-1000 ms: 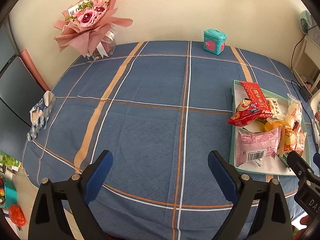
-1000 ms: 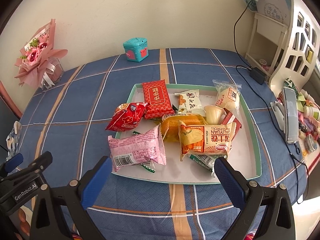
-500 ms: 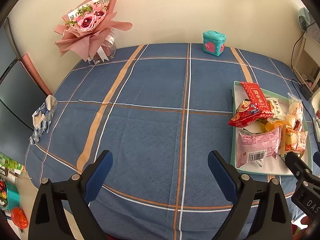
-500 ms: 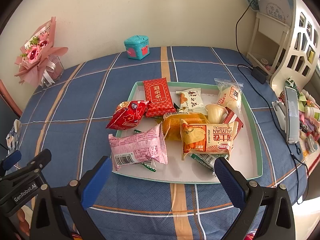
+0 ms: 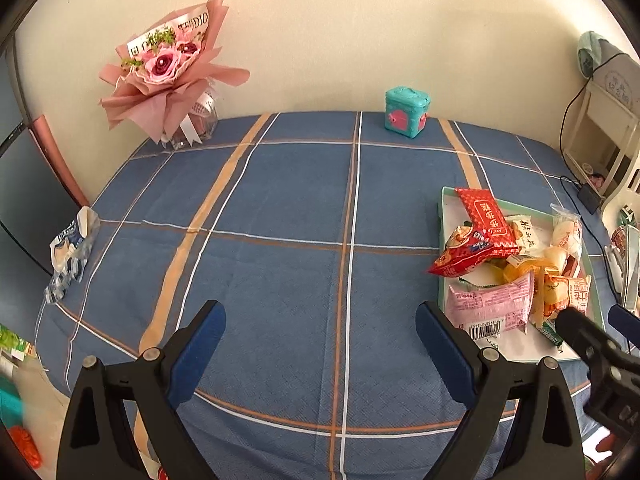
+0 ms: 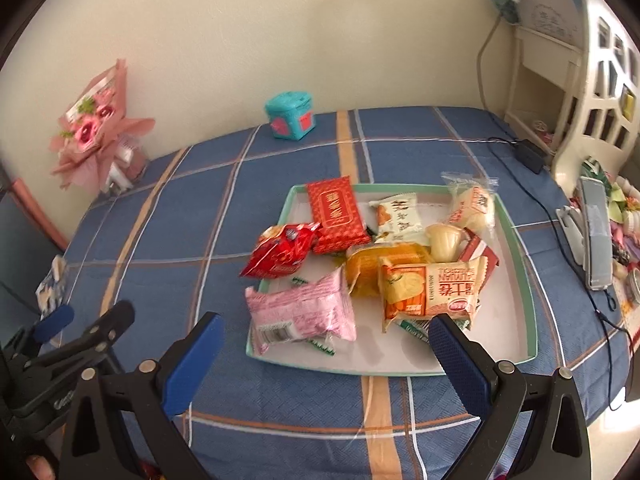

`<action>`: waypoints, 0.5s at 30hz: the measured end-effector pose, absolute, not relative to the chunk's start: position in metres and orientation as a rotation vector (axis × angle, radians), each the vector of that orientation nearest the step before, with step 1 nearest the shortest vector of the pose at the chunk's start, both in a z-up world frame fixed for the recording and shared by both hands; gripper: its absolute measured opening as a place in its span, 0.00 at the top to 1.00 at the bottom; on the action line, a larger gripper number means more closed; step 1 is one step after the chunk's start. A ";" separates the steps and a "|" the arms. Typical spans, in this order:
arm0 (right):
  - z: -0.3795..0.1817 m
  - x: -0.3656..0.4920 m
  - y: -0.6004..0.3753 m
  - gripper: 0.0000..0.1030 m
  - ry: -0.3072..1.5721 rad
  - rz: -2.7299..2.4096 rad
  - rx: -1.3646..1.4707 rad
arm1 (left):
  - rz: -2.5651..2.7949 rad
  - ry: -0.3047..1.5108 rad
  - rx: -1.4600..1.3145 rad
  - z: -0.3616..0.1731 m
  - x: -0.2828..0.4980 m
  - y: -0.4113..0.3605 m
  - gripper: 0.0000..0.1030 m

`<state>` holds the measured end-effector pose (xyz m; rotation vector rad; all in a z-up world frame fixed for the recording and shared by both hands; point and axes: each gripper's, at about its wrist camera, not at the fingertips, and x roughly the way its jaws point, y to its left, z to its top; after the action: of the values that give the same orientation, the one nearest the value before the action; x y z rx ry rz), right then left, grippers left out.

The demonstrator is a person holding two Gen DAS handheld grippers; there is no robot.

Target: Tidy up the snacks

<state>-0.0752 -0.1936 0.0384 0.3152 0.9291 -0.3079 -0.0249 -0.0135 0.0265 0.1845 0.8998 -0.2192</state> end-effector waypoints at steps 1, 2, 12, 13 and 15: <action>0.041 -0.076 -0.193 0.00 0.933 -0.306 0.313 | -0.217 0.897 0.184 0.027 -0.025 -0.013 0.07; 0.045 -0.077 -0.193 0.00 0.934 -0.312 0.304 | -0.213 0.894 0.185 0.027 -0.024 -0.012 0.07; 0.056 -0.076 -0.180 0.00 0.988 -0.300 0.173 | -0.208 0.884 0.175 0.028 -0.023 -0.004 0.07; 0.051 -0.078 -0.178 0.00 0.975 -0.289 0.195 | -0.207 0.869 0.181 0.029 -0.024 -0.004 0.07; 0.038 -0.079 -0.175 0.00 0.968 -0.278 0.225 | -0.203 0.839 0.197 0.030 -0.027 -0.003 0.07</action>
<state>-0.0787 -0.1749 0.0379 0.2251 0.9683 -0.2779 -0.0269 -0.0034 0.0301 0.1965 0.8388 -0.2034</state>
